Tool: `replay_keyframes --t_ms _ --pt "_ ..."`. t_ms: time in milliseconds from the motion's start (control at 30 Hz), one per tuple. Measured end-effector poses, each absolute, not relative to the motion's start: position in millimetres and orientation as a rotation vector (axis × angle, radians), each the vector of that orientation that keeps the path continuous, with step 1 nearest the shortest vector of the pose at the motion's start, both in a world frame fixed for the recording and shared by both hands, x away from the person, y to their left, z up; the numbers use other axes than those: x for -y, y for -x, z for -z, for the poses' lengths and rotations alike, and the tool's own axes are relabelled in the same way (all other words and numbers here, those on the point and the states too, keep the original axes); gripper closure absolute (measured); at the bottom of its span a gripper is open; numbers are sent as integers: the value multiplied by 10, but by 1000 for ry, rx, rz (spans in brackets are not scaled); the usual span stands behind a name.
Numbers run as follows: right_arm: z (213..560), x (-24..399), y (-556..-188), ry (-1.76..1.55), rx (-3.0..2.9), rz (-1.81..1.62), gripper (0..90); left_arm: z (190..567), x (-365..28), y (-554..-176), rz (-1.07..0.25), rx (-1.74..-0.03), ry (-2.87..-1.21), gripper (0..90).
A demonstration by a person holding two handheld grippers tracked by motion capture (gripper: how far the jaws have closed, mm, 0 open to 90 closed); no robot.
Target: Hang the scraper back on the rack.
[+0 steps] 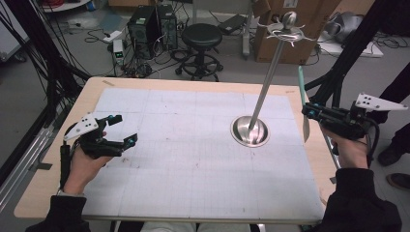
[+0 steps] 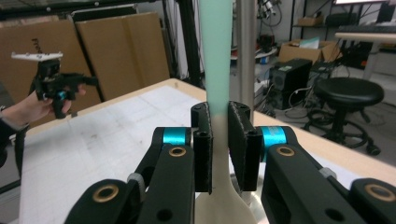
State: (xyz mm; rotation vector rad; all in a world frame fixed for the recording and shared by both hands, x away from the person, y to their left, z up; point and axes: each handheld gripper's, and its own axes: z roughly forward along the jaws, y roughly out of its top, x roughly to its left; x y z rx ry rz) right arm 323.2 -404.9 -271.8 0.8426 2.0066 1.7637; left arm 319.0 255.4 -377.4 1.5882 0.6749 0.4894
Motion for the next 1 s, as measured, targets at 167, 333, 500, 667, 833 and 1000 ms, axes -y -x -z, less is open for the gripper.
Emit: replay_keyframes --t_ms 167,333,500,667,833,1000 --pt "2600 4090 -3277 -838 -1989 -1759 809 3773 -2557 -3190 -492 -673 -1588 41" --pt "2520 4128 -3307 -823 -1975 -1764 809 3771 -2561 -3190 -492 -675 -1588 41" --pt "2444 4170 -3331 -816 -1949 -1767 809 3774 -2560 -3191 -491 -676 -1589 41" --pt "2393 4192 -3354 -816 -1939 -1769 809 3777 -2558 -3191 -489 -675 -1591 41" --pt "2356 4220 -3405 -821 -1912 -1769 808 3776 -2560 -3188 -490 -678 -1589 41" --pt "2336 4232 -3437 -823 -1904 -1778 808 3776 -2566 -3189 -491 -677 -1589 41"
